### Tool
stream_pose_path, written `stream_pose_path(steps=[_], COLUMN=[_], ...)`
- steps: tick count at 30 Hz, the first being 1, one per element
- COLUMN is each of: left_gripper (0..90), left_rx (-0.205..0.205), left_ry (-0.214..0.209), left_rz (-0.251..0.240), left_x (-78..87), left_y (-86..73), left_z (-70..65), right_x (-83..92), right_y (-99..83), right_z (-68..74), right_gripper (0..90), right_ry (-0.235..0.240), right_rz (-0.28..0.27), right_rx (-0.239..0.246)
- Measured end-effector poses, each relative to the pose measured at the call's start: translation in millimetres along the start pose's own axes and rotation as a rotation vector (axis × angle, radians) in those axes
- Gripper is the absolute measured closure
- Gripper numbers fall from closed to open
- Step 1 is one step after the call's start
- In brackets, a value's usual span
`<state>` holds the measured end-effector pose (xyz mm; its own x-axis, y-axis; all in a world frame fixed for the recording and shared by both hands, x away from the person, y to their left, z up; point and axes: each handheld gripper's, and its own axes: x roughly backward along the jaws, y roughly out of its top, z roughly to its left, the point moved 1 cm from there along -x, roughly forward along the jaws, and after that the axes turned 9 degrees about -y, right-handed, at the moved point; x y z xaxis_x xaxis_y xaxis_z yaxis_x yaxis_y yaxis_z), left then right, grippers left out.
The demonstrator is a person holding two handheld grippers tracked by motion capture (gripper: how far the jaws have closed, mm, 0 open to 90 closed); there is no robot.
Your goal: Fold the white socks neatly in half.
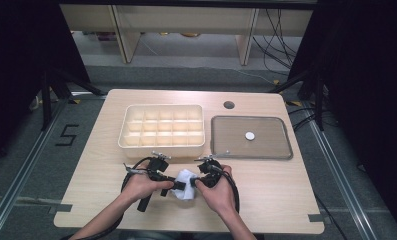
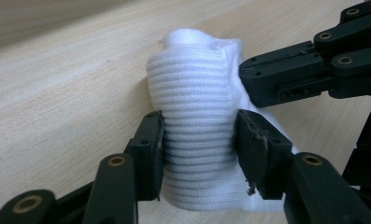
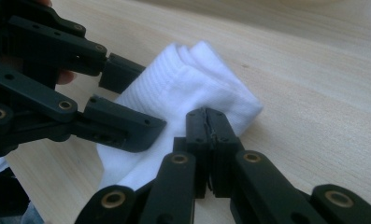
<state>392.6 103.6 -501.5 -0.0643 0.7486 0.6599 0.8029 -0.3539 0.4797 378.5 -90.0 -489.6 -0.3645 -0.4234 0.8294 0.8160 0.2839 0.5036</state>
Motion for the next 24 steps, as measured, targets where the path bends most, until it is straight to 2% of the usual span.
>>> stream_pose_path(steps=[1,2,3,4,5,7,8,13,14,15,16,17,18,20,22,23,24], left_gripper=[55.2,57.1,59.2,61.3,63.2,66.4,68.1,72.9,73.3,73.5,73.8,73.9,74.0,74.1,74.2,74.2,74.2], left_rx=[0.005,0.026,0.027,0.006,-0.005,0.019,0.015,-0.020,-0.019,-0.026,-0.027,-0.029,-0.034,-0.039,-0.052,-0.057,-0.062], left_ry=[-0.004,-0.013,-0.016,-0.021,-0.024,-0.034,-0.031,-0.015,-0.015,-0.014,-0.023,-0.016,-0.025,-0.016,-0.011,-0.011,-0.010], left_rz=[0.003,-0.022,-0.016,0.002,-0.001,-0.031,-0.024,-0.059,-0.066,-0.069,-0.081,-0.084,-0.091,-0.099,-0.114,-0.120,-0.127], left_x=[-0.1,-1.9,-1.6,-0.5,-0.8,-2.3,-1.6,-1.5,-1.2,-0.7,-0.7,0.1,0.6,2.3,4.5,5.6,7.5], left_y=[0.4,0.5,0.8,0.4,-0.2,-0.4,-0.8,-5.5,-6.2,-7.1,-7.9,-8.4,-9.3,-10.9,-12.5,-13.3,-14.2], left_z=[-0.1,-1.4,-1.4,0.4,1.3,-0.1,0.2,-1.9,-2.1,-1.8,-1.6,-2.2,-2.2,-3.2,-4.7,-5.3,-6.4], right_x=[-0.2,-0.1,-0.1,-0.4,-0.5,-0.2,-0.4,0.5,1.8,3.5,7.8,12.8,18.0,29.7,37.0,37.7,38.9], right_y=[-0.2,-0.6,-0.9,-1.2,-1.5,-1.6,-1.3,-1.1,-1.0,-0.6,-0.4,-0.3,-0.5,-3.4,-7.1,-9.2,-10.9], right_z=[-0.4,0.4,0.3,-0.1,0.1,0.7,-0.3,-1.2,0.6,-1.5,-0.9,0.0,-1.3,-3.7,-10.4,-16.8,-20.7], right_gripper=[88.9,88.9,88.9,88.9,89.0,89.0,89.0,88.0,86.7,85.1,83.8,82.8,82.0,79.5,77.1,76.0,75.2], right_ry=[0.000,0.002,0.002,0.001,-0.002,0.005,0.000,0.012,0.012,0.038,0.046,0.031,0.017,-0.046,-0.080,-0.085,-0.100], right_rz=[0.002,0.004,0.004,0.001,0.000,0.008,0.004,-0.002,0.002,-0.027,-0.034,-0.036,-0.061,-0.089,-0.114,-0.164,-0.179], right_rx=[-0.002,-0.013,-0.016,-0.011,-0.014,-0.025,-0.012,-0.012,-0.030,0.009,0.010,-0.004,0.018,0.012,0.013,0.048,0.072])
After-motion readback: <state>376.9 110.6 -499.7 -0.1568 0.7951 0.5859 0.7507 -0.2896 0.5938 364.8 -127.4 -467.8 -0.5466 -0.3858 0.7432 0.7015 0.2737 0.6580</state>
